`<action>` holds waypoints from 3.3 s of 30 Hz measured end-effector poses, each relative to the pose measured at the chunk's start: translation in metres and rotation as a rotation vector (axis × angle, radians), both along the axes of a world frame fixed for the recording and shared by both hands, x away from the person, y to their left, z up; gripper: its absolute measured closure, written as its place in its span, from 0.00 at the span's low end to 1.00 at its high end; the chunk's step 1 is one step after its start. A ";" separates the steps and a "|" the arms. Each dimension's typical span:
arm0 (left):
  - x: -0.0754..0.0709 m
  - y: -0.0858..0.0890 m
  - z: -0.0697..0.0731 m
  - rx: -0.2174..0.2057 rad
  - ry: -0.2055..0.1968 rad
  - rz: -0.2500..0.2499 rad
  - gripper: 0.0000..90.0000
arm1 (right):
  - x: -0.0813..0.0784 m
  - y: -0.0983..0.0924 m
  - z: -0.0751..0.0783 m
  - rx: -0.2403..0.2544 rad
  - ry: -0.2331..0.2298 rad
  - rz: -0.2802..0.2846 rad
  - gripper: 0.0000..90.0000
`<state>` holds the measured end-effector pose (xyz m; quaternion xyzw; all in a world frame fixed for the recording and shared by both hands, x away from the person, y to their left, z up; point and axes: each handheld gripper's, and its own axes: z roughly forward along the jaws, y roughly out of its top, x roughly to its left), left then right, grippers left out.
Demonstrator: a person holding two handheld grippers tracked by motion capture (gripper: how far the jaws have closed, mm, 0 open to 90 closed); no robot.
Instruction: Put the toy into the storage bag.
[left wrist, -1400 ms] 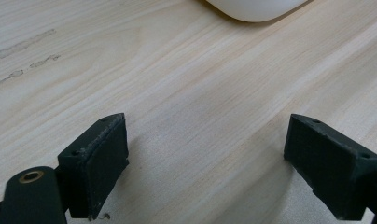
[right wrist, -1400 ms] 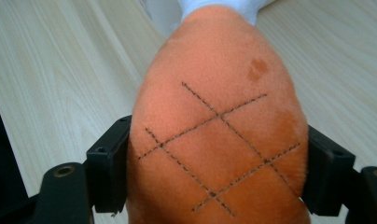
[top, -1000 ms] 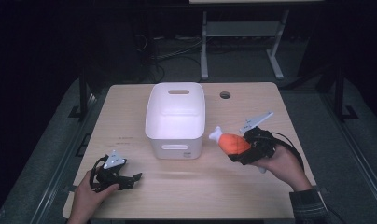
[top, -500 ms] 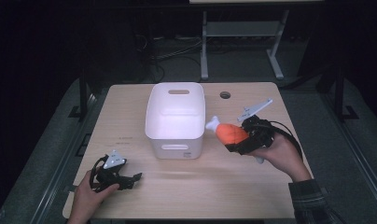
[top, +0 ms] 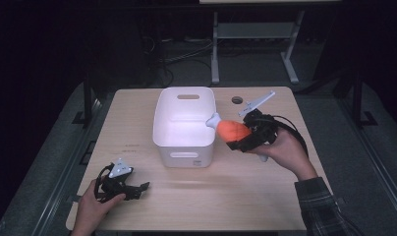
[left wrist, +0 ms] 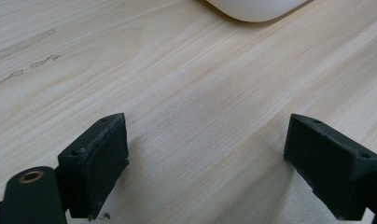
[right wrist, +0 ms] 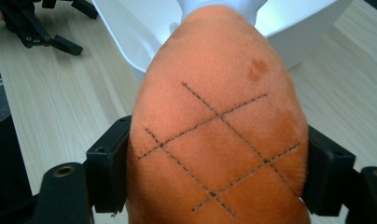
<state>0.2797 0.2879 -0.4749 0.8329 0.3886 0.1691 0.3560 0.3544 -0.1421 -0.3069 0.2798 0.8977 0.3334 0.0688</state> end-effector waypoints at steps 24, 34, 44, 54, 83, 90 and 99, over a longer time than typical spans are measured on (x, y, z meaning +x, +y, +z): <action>0.000 0.000 0.000 0.001 0.002 -0.002 0.14 | 0.030 0.053 0.021 0.003 -0.021 0.049 0.27; 0.000 0.000 0.000 0.002 0.001 -0.001 0.14 | 0.047 0.082 0.019 0.008 -0.019 0.058 0.27; 0.000 0.000 0.000 0.001 0.000 -0.001 0.14 | 0.058 0.110 0.015 0.008 -0.010 0.093 0.27; 0.000 0.000 0.000 0.003 0.000 -0.002 0.14 | 0.067 0.134 0.006 0.018 0.016 0.144 0.27; 0.000 0.000 0.000 0.001 -0.001 -0.001 0.14 | 0.077 0.154 -0.018 -0.021 0.082 0.195 0.21; 0.000 0.000 0.000 0.001 -0.001 -0.001 0.14 | 0.077 0.157 -0.023 -0.049 0.090 0.203 0.19; 0.000 0.000 0.000 0.001 0.000 -0.001 0.14 | 0.076 0.157 -0.021 -0.045 0.072 0.200 0.15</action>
